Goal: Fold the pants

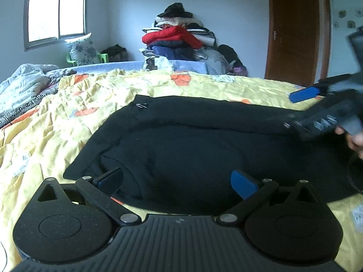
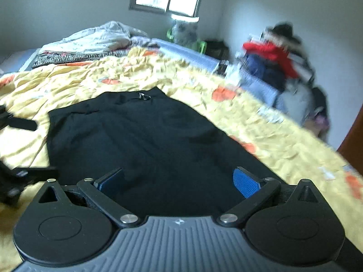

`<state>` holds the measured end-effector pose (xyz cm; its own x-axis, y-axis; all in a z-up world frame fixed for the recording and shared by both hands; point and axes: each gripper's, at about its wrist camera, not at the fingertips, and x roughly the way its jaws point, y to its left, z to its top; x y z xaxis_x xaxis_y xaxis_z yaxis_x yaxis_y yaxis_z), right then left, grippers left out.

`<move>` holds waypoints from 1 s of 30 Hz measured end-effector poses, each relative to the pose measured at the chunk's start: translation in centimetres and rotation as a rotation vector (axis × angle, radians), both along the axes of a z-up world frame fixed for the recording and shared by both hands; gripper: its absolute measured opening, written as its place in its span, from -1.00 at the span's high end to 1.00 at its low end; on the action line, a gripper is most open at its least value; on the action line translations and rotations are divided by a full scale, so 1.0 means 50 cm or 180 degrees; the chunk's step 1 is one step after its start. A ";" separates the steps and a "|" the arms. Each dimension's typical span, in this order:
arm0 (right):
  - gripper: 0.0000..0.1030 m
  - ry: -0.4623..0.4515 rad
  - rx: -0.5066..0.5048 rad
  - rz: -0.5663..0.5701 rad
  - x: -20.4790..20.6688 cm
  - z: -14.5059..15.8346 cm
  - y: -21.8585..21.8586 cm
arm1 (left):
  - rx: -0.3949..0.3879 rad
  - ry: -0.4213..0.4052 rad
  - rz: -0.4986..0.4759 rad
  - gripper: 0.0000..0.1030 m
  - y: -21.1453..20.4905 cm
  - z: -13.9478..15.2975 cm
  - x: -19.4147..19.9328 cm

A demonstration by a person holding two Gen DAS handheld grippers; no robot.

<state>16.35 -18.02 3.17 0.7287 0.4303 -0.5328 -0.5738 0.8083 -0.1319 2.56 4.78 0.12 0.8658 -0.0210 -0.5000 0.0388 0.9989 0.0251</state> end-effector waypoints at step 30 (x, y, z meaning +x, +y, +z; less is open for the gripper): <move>0.89 -0.0405 -0.0902 0.0762 0.283 -0.059 0.089 | -0.1510 0.0784 0.0347 -0.97 0.163 0.066 0.431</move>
<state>30.48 -13.59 0.24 0.6933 0.4448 -0.5669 -0.7064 0.5749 -0.4129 24.13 12.95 3.42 0.7339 -0.2104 -0.6458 -0.1178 0.8970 -0.4261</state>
